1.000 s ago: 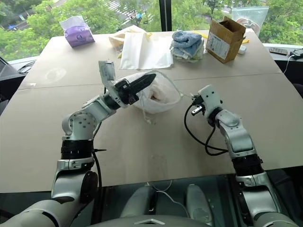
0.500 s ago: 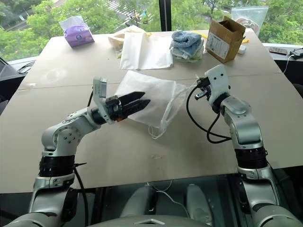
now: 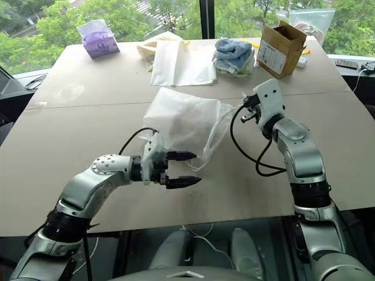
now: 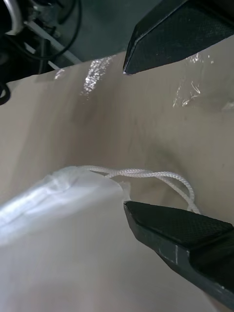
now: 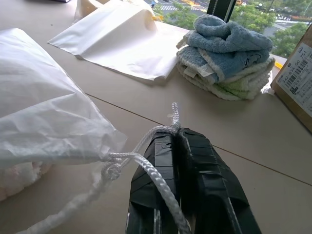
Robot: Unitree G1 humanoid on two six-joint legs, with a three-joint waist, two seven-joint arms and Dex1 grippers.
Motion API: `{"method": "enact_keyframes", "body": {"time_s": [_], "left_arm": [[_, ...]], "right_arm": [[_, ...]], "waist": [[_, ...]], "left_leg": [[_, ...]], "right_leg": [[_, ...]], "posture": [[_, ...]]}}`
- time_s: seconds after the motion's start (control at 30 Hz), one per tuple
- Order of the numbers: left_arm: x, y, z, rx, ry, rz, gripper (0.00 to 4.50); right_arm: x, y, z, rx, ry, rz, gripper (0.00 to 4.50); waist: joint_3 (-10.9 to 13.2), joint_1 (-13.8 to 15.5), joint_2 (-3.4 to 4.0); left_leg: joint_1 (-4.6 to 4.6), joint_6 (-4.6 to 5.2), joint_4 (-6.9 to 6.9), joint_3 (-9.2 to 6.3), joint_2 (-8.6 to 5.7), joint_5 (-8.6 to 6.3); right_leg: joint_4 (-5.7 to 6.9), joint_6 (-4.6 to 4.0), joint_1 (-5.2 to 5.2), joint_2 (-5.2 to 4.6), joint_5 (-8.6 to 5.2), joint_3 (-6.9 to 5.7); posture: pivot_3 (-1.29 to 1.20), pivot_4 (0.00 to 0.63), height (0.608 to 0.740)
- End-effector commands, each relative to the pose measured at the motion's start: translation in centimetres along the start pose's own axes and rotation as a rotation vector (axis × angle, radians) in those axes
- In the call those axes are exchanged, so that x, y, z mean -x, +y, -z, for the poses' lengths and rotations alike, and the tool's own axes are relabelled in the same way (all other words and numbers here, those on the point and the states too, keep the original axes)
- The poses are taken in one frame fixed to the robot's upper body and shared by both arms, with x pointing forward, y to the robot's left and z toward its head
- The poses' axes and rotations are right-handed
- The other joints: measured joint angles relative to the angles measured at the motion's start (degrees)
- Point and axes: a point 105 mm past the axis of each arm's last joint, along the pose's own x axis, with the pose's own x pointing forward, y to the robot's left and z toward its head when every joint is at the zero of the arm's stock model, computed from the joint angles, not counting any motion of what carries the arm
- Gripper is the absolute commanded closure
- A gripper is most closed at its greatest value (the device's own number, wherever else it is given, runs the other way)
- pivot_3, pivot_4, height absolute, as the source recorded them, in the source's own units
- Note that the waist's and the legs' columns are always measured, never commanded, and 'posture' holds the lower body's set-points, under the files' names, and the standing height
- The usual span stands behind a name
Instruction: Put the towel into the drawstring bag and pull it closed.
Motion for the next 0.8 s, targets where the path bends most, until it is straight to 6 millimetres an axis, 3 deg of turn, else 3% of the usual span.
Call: {"method": "enact_keyframes", "body": {"time_s": [0.03,0.13,0.23,0.47,0.5,0.67,0.8], "left_arm": [[-0.8,0.2,0.6,-0.075,-0.004,-0.026,0.24],[-0.7,0.0,2.4,-0.103,0.057,-0.018,0.24],[-0.6,0.6,3.0,-0.107,0.059,-0.048,0.98],[-0.7,-0.1,3.5,-0.121,0.054,-0.032,4.28],[-0.6,-0.1,3.7,-0.123,0.062,-0.034,4.46],[-0.5,0.6,3.4,-0.135,0.027,-0.099,4.46],[0.5,3.2,-0.4,-0.276,-0.155,-0.327,4.46]], "right_arm": [[0.3,0.1,-2.3,0.027,-0.073,0.000,4.50],[0.4,0.0,-2.3,0.028,-0.073,0.006,4.50],[0.5,-0.2,-2.3,0.027,-0.071,0.015,4.50],[0.5,-0.2,-2.3,0.025,-0.072,0.013,4.50],[0.5,-0.2,-2.3,0.025,-0.072,0.013,4.50],[0.4,-0.1,-2.4,0.026,-0.073,0.010,4.50],[0.5,-0.5,-2.3,0.033,-0.072,0.029,4.50]], "waist": [[0.00,0.01,0.00],[0.00,-0.13,0.00],[-0.01,-0.08,0.01],[-0.02,-0.09,0.02],[-0.02,-0.09,0.02],[-0.02,-0.08,0.03],[-0.02,0.07,0.03]], "left_leg": [[0.00,0.00,0.00,0.00,0.00,0.00],[0.00,0.01,0.00,0.01,0.00,0.00],[0.00,0.01,-0.01,-0.02,0.01,0.00],[0.02,0.02,0.00,-0.01,0.00,-0.01],[0.02,0.02,0.00,-0.01,0.01,-0.01],[0.03,0.02,0.01,-0.01,0.00,-0.01],[0.00,0.02,0.04,-0.04,0.01,-0.01]], "right_leg": [[0.00,0.00,0.00,0.00,0.00,0.00],[0.00,0.00,0.00,-0.01,0.00,0.01],[0.02,0.00,-0.01,0.00,0.00,-0.01],[0.03,0.00,0.01,-0.01,0.00,0.00],[0.03,0.00,0.01,-0.02,0.00,0.00],[0.04,0.00,0.01,-0.01,0.00,-0.01],[0.04,0.00,0.01,-0.02,0.00,-0.03]], "posture": [[0.00,0.150,0.740],[0.00,0.150,0.740],[0.00,0.150,0.740],[0.00,0.150,0.740],[0.00,0.150,0.740],[0.00,0.150,0.740],[0.00,0.150,0.740]]}}
